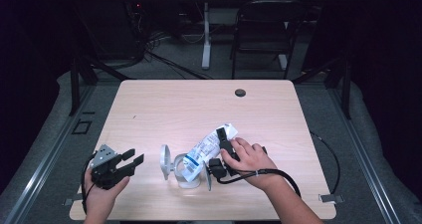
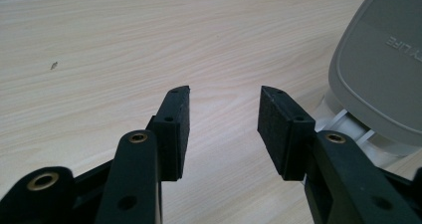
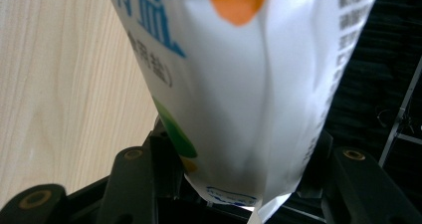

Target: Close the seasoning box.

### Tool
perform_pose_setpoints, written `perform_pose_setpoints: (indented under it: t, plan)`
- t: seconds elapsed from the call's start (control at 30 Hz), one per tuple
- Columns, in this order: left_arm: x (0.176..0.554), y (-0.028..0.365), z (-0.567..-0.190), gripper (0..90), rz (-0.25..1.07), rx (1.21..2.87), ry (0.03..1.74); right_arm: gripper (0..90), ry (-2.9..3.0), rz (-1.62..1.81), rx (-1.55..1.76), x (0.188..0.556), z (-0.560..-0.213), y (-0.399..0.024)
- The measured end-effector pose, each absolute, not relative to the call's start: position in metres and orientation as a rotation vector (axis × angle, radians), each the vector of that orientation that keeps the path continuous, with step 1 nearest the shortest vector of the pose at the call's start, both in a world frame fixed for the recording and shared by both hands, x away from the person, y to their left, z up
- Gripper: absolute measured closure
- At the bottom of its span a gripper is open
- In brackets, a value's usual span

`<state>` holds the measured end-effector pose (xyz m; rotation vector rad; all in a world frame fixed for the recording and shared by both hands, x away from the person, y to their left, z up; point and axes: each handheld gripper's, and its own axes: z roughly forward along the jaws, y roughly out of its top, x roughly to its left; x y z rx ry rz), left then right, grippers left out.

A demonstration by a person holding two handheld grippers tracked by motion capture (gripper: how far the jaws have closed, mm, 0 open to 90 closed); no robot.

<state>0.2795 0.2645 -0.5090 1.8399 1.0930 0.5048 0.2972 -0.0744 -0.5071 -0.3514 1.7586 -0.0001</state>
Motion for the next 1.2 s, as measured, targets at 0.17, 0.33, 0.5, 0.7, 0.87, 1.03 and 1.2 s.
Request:
perform_pose_setpoints:
  t: [0.17, 0.33, 0.5, 0.7, 0.87, 1.03, 1.2]
  plan:
    - [0.2794, 0.2642, -0.5091, 56.5, 0.506, 1.836, 1.092, 49.9, 1.759, 0.010, -0.354, 0.2976, -0.5073, -0.0745]
    - [0.2793, 0.2649, -0.5088, 56.5, 0.504, 1.836, 1.092, 50.3, 1.752, -0.003, -0.358, 0.2970, -0.5068, -0.0741]
    - [0.2794, 0.2649, -0.5090, 56.5, 0.503, 1.837, 1.098, 51.1, 1.755, 0.002, -0.356, 0.2971, -0.5067, -0.0740]
    - [0.2794, 0.2650, -0.5089, 56.5, 0.504, 1.839, 1.096, 51.6, 1.755, 0.008, -0.358, 0.2974, -0.5070, -0.0735]
    - [0.2794, 0.2651, -0.5089, 56.5, 0.505, 1.838, 1.096, 51.7, 1.753, 0.009, -0.359, 0.2973, -0.5071, -0.0735]
    - [0.2794, 0.2650, -0.5089, 56.5, 0.504, 1.839, 1.096, 52.0, 1.754, 0.004, -0.361, 0.2971, -0.5071, -0.0734]
    - [0.2793, 0.2651, -0.5089, 56.5, 0.504, 1.838, 1.097, 52.2, 1.754, 0.005, -0.360, 0.2970, -0.5067, -0.0731]
